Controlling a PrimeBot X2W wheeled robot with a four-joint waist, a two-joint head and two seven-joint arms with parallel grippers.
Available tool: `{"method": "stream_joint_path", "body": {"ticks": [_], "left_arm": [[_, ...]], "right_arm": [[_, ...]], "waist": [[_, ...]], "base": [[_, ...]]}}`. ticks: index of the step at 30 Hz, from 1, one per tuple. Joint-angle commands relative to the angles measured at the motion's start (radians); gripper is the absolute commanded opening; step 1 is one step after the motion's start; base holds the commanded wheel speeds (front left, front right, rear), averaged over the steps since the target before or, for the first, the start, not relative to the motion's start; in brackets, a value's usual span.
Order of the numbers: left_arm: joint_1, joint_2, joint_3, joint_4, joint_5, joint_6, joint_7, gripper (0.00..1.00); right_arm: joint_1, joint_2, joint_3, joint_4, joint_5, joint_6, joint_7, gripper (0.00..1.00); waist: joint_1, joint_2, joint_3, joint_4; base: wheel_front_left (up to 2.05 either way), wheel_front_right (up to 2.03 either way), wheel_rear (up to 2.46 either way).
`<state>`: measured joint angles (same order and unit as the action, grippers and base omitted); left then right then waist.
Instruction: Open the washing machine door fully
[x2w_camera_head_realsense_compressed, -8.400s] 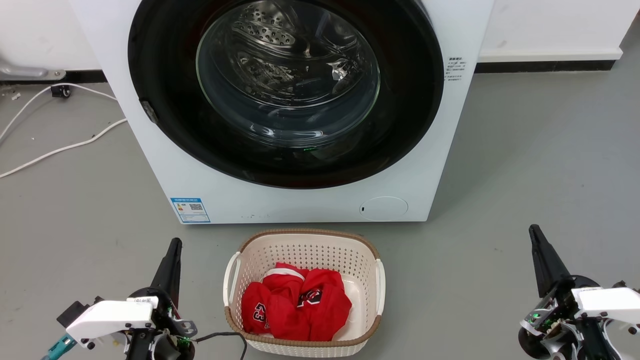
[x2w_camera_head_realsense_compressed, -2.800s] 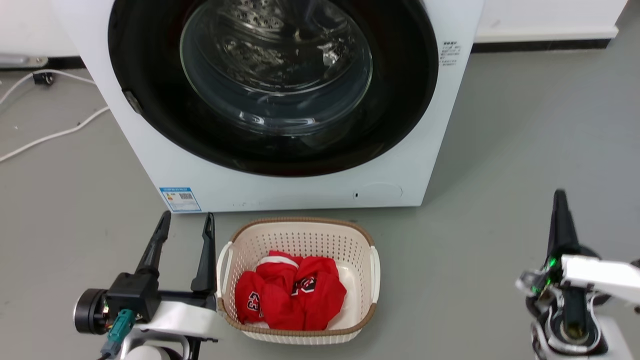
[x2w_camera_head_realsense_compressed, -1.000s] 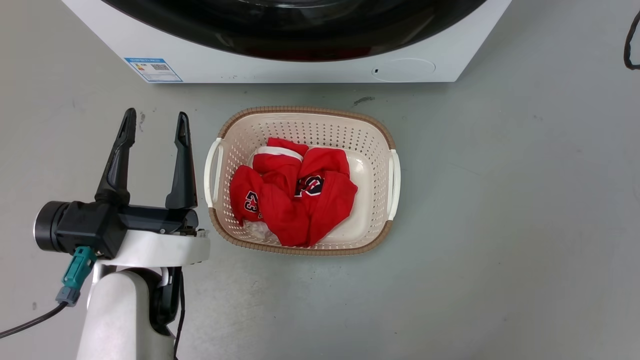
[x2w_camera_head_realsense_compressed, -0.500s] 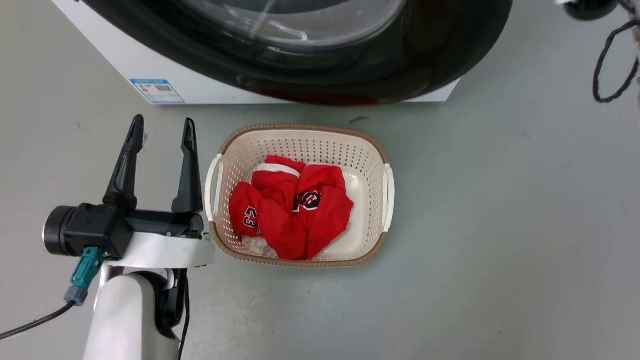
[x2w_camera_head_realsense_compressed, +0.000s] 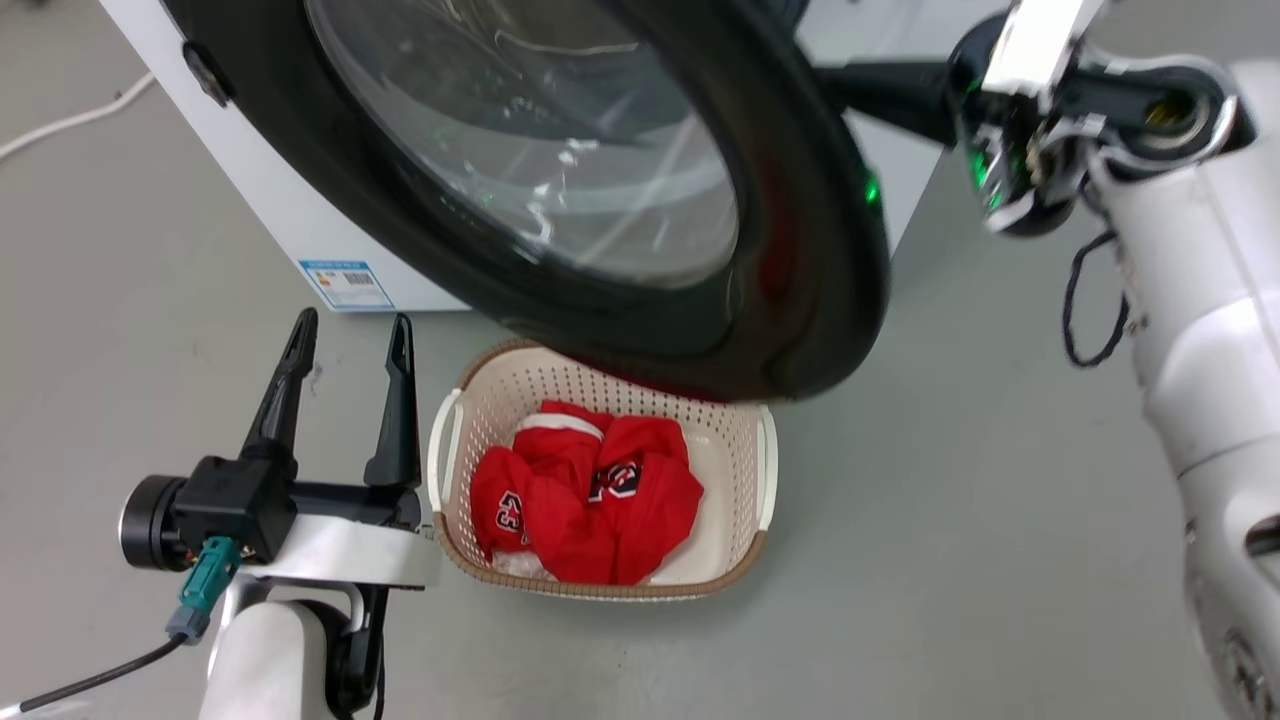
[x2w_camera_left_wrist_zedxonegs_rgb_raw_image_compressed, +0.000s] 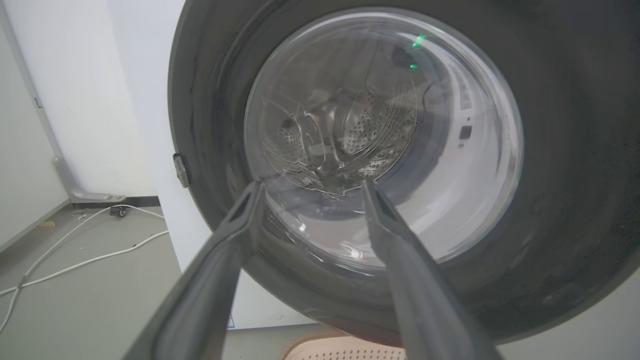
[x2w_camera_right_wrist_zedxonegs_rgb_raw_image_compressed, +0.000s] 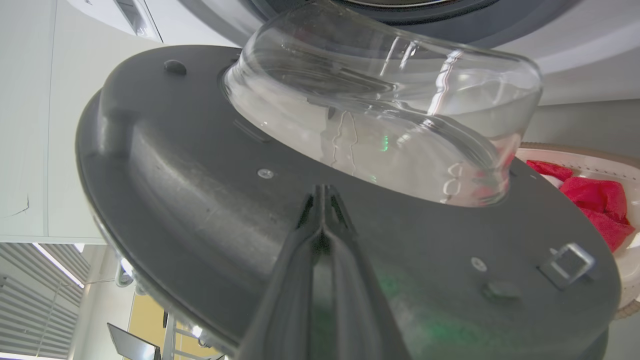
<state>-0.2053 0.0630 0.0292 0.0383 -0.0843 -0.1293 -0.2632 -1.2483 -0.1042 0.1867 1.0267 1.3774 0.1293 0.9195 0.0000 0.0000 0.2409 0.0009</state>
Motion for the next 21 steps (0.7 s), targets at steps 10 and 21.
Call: {"method": "stream_joint_path", "body": {"ticks": [10, 21], "left_arm": [[0.077, -0.003, -0.004, 0.022, 0.002, -0.002, -0.002, 1.0], [0.126, -0.01, -0.015, 0.035, -0.007, 0.007, -0.002, 1.0]], "right_arm": [[0.237, 0.05, 0.039, -0.176, 0.071, 0.003, 0.112, 0.0], [0.423, 0.057, 0.202, -0.375, 0.222, 0.003, 0.105, 0.0]], "waist": [[0.0, 0.0, -0.121, 0.031], [0.0, 0.0, -0.178, 0.071]], "base": [[0.0, 0.0, 0.0], [0.0, 0.0, 0.0]]}}
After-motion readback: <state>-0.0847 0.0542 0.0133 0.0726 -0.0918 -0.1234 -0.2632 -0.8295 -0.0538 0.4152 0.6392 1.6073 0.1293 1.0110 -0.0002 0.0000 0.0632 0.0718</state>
